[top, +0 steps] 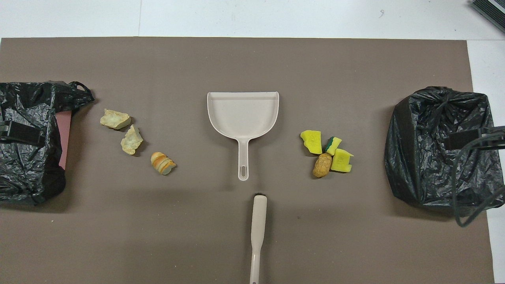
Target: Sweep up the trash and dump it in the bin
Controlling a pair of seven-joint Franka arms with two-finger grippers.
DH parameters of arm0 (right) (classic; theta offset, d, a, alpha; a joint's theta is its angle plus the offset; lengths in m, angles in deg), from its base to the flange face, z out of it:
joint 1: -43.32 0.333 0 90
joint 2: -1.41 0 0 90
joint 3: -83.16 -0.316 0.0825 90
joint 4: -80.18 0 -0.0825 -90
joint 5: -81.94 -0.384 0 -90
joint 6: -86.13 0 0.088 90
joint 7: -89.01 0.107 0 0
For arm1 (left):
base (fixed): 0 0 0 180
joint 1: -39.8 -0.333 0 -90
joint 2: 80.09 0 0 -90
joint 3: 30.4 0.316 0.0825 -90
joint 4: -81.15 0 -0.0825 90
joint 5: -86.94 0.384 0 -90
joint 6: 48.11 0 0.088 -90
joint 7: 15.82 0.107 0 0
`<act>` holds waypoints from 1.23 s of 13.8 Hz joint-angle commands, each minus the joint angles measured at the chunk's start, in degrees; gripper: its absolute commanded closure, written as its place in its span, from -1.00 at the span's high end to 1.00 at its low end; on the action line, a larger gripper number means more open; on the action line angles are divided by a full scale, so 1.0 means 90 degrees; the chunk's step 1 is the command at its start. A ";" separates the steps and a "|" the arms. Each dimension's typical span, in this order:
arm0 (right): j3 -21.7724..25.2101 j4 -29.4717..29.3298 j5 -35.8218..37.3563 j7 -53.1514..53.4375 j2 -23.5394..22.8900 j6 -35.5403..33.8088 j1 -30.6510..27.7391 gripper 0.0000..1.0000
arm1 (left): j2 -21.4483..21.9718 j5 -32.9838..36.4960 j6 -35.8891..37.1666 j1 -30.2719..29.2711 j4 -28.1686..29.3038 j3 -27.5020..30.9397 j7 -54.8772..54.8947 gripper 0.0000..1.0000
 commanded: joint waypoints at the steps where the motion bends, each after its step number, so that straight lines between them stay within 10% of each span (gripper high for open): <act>1: -0.0011 0.0105 -0.0146 -0.0182 0.0120 -0.0013 -0.0038 1.00 | 0.0177 0.0075 0.0030 -0.0069 0.0183 -0.0057 -0.0057 1.00; 17: -0.0011 0.0203 -0.0146 -0.0192 0.0188 -0.0209 -0.0087 1.00 | 0.0323 -0.0012 -0.0116 0.0067 0.0641 -0.0135 -0.0037 1.00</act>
